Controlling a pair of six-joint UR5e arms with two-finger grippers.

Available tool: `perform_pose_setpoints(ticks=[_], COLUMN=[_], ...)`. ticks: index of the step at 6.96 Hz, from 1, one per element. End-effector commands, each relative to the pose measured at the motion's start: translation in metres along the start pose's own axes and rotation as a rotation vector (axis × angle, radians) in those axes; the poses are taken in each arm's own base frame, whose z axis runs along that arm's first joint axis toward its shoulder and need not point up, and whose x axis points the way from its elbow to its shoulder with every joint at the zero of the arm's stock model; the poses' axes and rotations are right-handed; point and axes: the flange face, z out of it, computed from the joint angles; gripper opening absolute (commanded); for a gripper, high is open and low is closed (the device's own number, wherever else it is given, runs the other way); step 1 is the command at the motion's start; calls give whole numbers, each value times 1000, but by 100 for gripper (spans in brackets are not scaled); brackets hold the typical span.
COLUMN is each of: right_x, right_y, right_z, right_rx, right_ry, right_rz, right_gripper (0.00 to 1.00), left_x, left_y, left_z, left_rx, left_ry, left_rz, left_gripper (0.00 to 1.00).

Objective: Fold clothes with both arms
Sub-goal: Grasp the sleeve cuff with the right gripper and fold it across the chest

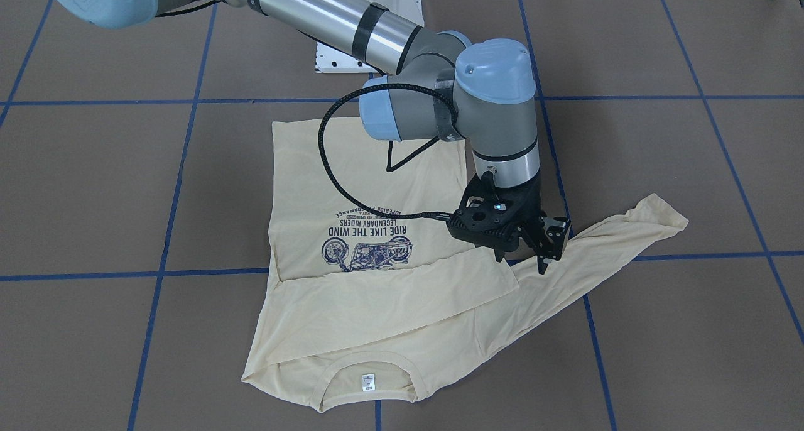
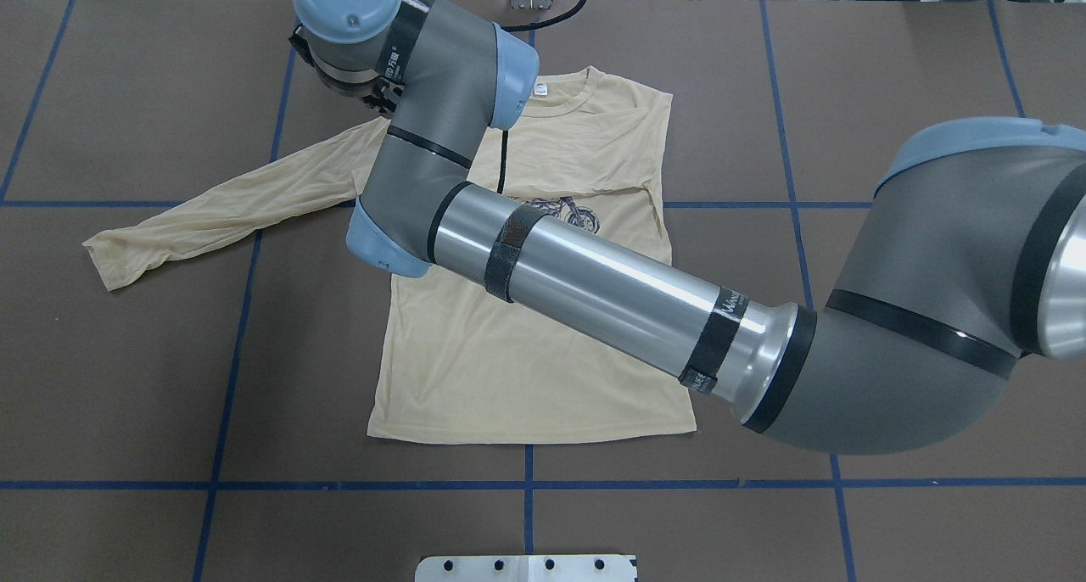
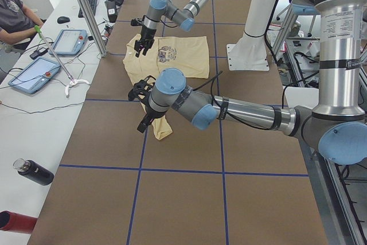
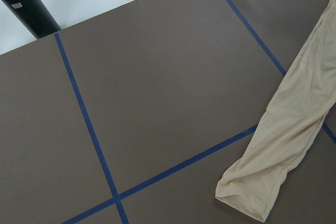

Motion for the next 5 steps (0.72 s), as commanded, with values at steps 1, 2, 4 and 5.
perform_pose_setpoints(ticks=[1, 2, 4, 5], right_x=[13, 92, 213, 259], right_y=[-39, -93, -171, -197], right_z=[-15, -35, -55, -57], right_rx=[-127, -206, -244, -243], right_ry=[26, 10, 37, 60], right_rz=[57, 49, -38, -64], right_gripper=[88, 88, 87, 88], left_x=[54, 43, 23, 31], left_y=[-9, 8, 32, 35], left_z=[54, 93, 168, 191], left_rx=[-11, -31, -78, -116], left_ry=[71, 63, 100, 116], left_rz=[-68, -112, -83, -77], left_gripper=[100, 100, 91, 81])
